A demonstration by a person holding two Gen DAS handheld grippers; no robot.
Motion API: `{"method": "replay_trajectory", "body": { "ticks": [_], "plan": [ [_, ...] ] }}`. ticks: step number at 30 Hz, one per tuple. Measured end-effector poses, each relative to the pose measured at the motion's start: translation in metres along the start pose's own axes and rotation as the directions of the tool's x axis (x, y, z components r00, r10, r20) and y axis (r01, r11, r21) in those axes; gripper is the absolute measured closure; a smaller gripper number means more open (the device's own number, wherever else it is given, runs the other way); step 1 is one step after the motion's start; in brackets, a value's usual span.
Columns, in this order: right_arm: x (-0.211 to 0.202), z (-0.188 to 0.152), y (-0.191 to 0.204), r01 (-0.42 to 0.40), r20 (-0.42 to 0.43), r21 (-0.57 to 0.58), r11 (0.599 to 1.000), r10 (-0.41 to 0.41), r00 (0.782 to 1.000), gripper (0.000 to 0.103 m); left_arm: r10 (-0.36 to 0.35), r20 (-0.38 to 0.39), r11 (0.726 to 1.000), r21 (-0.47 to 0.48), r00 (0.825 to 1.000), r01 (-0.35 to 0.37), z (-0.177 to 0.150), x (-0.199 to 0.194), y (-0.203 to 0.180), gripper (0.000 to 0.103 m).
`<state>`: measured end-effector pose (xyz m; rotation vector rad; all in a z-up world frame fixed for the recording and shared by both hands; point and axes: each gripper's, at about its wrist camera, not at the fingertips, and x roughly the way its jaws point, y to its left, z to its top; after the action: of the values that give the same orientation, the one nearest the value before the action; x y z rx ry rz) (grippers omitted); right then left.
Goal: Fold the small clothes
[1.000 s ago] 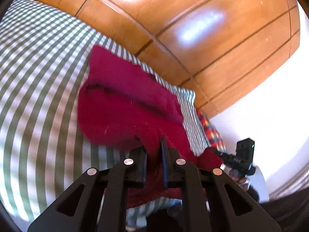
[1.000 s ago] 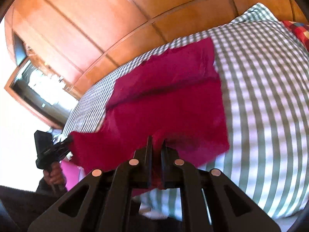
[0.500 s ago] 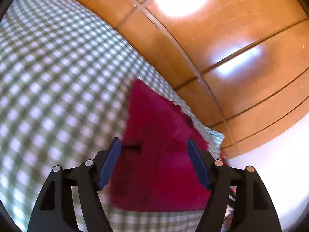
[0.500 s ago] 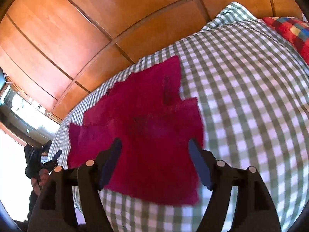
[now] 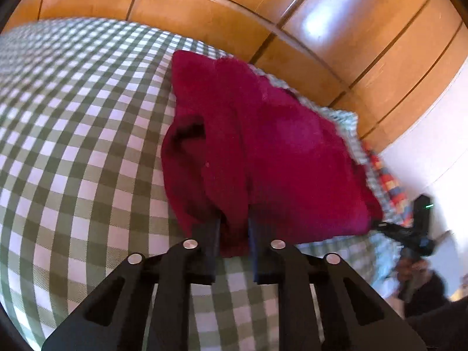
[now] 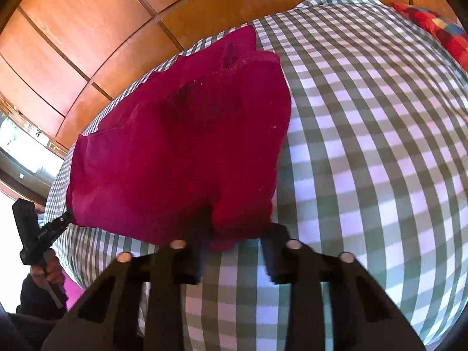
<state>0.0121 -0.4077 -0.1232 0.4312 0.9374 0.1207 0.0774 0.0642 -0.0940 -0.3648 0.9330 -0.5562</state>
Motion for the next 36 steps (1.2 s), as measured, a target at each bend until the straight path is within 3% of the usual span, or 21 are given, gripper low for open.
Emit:
{"method": "replay_trajectory", "body": {
  "ticks": [4,7,11,14,15,18,19,20,24,28,30,31,32,36],
  "plan": [
    [-0.015,-0.003,0.000,-0.001,0.011,-0.037,0.999,0.001,1.000,0.085,-0.081,0.011,0.995,0.062,0.997,0.080,-0.010,-0.034,-0.001,0.094],
    [-0.028,-0.019,-0.003,0.023,-0.019,-0.074,0.997,-0.025,1.000,0.085,-0.094,-0.046,0.992,0.082,0.995,0.098,-0.038,-0.047,-0.005,0.095],
    [-0.040,-0.049,-0.010,0.033,-0.079,-0.085,0.996,-0.040,0.996,0.085,-0.103,-0.132,0.993,0.040,0.986,0.110,-0.087,-0.055,0.003,0.095],
    [-0.043,-0.064,-0.008,0.028,-0.113,-0.108,0.994,-0.041,0.993,0.083,-0.118,-0.126,0.993,-0.012,0.985,0.117,-0.105,-0.066,0.007,0.094],
    [-0.045,-0.064,-0.011,0.031,-0.108,-0.095,0.995,-0.042,0.993,0.080,-0.112,-0.117,0.994,-0.021,0.987,0.110,-0.105,-0.069,0.006,0.093],
    [-0.054,-0.056,-0.022,0.032,-0.058,-0.049,0.998,-0.034,0.998,0.048,-0.100,-0.059,0.995,-0.023,0.993,0.099,-0.091,-0.079,0.003,0.062],
    [-0.057,-0.049,-0.026,0.037,-0.031,-0.027,0.999,-0.038,0.999,0.039,-0.108,-0.024,0.994,-0.039,0.994,0.107,-0.081,-0.082,0.005,0.046],
    [-0.059,-0.042,-0.028,0.037,-0.012,-0.017,0.999,-0.038,0.999,0.039,-0.115,0.002,0.992,-0.053,0.993,0.115,-0.074,-0.083,0.007,0.039],
    [-0.048,-0.014,-0.030,0.046,0.023,0.002,0.999,-0.046,0.999,0.039,-0.102,0.059,0.991,-0.084,0.993,0.107,-0.038,-0.067,0.007,0.039],
    [-0.019,0.011,-0.036,0.055,0.007,0.046,0.997,-0.055,0.998,0.045,-0.090,0.020,0.993,-0.075,0.996,0.092,-0.016,-0.027,-0.005,0.039],
    [-0.010,0.018,-0.030,0.067,-0.008,0.022,0.997,-0.067,0.998,0.066,-0.104,-0.011,0.994,-0.040,0.995,0.103,-0.011,-0.012,-0.013,0.066],
    [-0.010,0.019,-0.026,0.073,-0.010,0.002,0.997,-0.073,0.997,0.081,-0.080,-0.026,0.997,-0.009,0.996,0.080,-0.011,-0.009,-0.020,0.093],
    [-0.013,0.020,-0.021,0.074,-0.003,-0.022,0.997,-0.074,0.997,0.092,-0.054,-0.023,0.998,0.033,0.998,0.055,-0.013,-0.010,-0.027,0.094],
    [-0.048,0.019,0.008,0.049,0.075,-0.129,0.990,-0.039,0.996,0.094,-0.108,0.043,0.992,0.070,0.993,0.105,-0.019,-0.042,-0.032,0.096]
  ]
}}
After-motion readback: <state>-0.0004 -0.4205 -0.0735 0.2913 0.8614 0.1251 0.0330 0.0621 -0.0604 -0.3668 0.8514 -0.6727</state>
